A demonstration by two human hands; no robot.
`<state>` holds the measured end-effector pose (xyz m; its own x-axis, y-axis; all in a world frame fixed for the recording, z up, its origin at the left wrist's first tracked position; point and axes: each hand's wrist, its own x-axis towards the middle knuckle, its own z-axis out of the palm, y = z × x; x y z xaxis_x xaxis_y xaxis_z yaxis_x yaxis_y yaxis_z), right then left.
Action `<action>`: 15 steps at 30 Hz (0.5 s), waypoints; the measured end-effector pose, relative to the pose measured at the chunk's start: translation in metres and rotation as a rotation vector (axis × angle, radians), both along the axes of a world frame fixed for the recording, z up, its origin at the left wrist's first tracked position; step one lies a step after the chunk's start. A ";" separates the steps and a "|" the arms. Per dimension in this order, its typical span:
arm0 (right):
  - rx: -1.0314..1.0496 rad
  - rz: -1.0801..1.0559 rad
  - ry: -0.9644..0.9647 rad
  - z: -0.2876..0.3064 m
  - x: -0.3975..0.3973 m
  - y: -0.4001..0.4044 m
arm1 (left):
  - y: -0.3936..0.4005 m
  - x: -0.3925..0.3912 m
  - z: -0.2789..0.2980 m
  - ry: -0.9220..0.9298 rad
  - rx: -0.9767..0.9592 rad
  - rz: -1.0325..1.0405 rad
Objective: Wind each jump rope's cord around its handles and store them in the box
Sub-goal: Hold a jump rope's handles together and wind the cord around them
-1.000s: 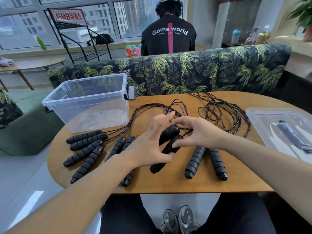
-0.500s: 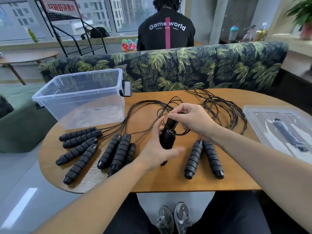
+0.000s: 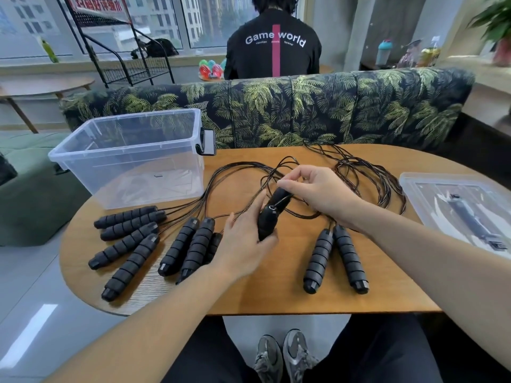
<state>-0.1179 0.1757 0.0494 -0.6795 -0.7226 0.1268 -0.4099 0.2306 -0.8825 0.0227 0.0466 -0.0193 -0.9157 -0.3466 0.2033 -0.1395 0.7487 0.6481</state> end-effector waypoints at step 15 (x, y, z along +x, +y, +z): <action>-0.139 0.249 -0.286 0.029 0.000 0.001 | -0.016 0.001 0.026 -0.026 0.565 -0.105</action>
